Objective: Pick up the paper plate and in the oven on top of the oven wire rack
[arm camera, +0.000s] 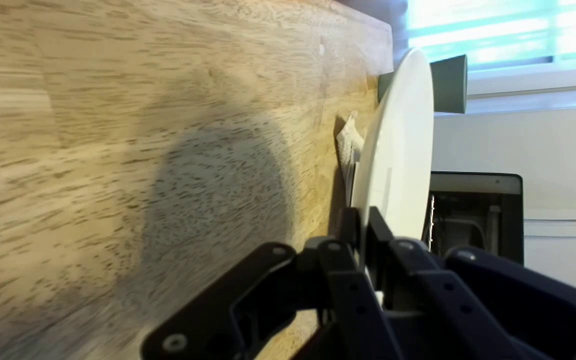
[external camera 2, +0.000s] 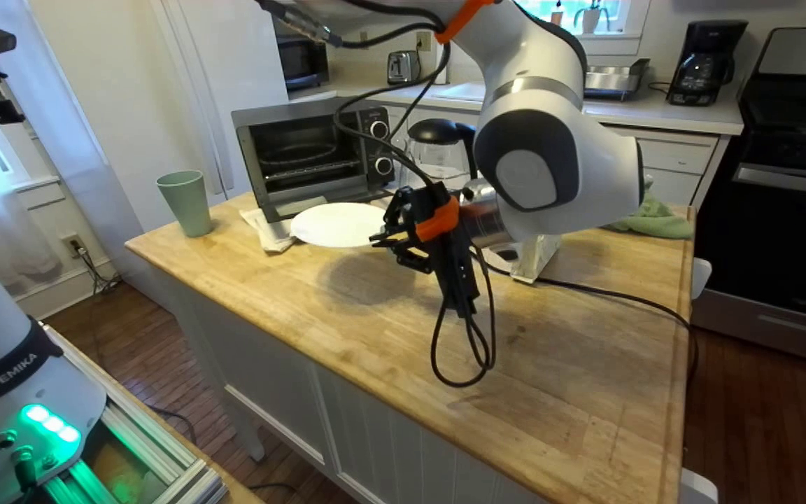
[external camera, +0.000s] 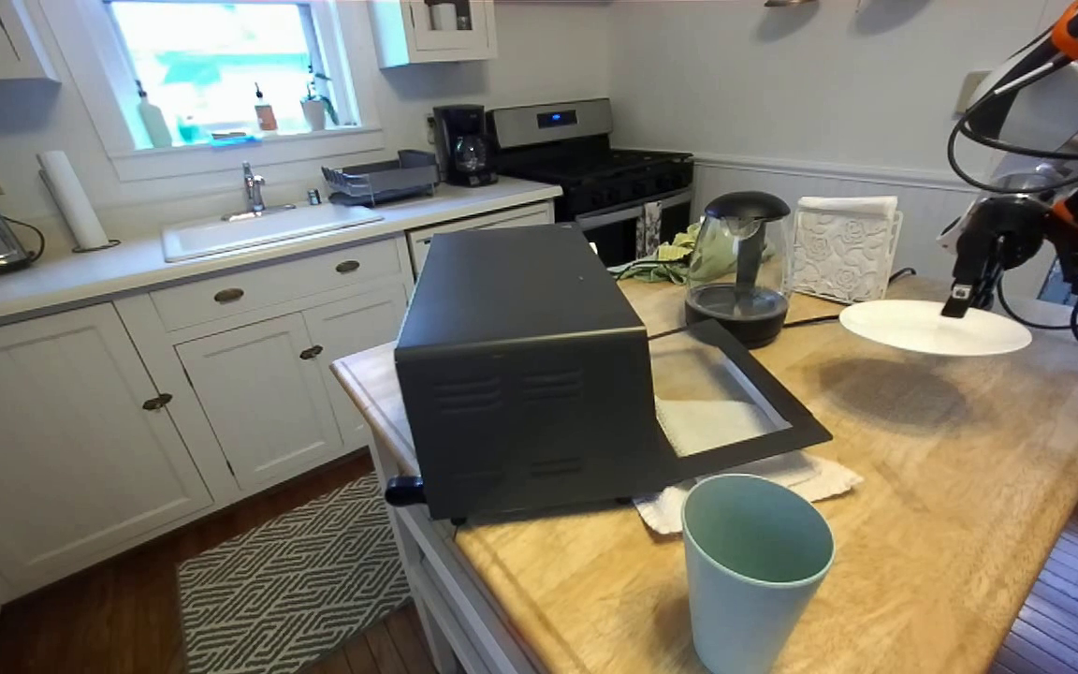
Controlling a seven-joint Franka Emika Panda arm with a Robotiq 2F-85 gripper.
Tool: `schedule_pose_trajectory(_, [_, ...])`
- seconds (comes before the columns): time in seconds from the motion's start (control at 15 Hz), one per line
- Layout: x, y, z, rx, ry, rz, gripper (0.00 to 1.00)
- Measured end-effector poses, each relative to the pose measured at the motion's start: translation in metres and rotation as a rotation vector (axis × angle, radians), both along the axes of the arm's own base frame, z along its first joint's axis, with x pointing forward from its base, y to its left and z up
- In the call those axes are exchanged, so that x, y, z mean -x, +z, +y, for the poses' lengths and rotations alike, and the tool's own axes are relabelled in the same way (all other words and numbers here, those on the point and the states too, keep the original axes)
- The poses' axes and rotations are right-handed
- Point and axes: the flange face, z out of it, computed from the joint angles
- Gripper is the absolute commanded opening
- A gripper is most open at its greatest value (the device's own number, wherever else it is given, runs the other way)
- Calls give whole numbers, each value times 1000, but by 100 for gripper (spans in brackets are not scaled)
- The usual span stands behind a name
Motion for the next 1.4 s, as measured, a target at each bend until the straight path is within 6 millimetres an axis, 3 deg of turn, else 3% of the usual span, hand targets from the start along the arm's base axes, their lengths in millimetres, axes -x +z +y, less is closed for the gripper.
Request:
schedule_pose_trajectory(0.47, [-39,18,85,63,-42,-34,2])
schedule_pose_trajectory(0.73, [-47,25,134,25,-80,-53,2])
schedule_pose_trajectory(0.8, [-47,26,146,18,-85,-55,8])
schedule_pose_trajectory(0.93, [-47,27,168,16,-76,-51,8])
schedule_pose_trajectory(1.07, [-46,28,179,17,-69,-48,8])
schedule_pose_trajectory(1.4, [-42,28,175,20,-82,-45,8])
